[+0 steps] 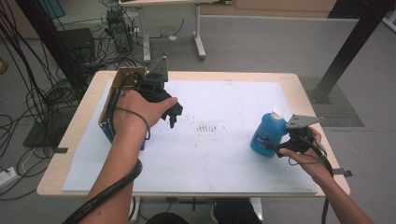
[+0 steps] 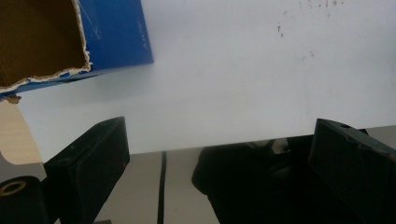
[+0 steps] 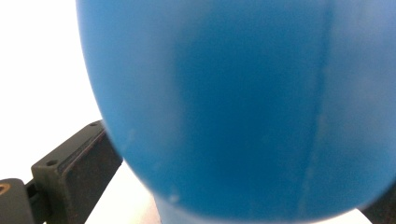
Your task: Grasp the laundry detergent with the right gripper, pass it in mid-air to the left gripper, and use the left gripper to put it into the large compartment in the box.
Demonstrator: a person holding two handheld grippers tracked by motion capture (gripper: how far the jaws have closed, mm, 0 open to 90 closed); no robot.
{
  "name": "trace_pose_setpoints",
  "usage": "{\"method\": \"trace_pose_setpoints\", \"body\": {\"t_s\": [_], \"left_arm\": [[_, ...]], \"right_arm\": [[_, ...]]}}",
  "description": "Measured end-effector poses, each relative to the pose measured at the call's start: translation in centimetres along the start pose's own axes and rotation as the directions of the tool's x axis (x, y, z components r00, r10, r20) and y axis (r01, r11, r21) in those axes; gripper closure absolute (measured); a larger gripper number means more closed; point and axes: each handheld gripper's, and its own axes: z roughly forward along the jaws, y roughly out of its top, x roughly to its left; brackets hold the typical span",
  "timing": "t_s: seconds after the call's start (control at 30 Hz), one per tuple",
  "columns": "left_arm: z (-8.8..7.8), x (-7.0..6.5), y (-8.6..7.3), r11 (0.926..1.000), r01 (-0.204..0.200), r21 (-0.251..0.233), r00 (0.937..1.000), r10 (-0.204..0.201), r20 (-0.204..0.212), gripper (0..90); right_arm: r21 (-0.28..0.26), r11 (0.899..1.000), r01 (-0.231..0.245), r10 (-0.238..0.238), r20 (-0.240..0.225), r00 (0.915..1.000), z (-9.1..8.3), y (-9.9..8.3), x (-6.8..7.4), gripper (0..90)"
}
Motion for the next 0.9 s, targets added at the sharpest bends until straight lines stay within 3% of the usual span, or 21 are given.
{"method": "trace_pose_setpoints", "body": {"t_s": [0.9], "left_arm": [[-0.09, -0.12, 0.13, 1.0000, -0.001, -0.007, 1.0000, 0.001, 0.001, 5.5]], "right_arm": [[-0.018, 1.000, -0.006, 0.006, 0.009, 0.9999, -0.10, -0.01, -0.14, 1.9]]}}
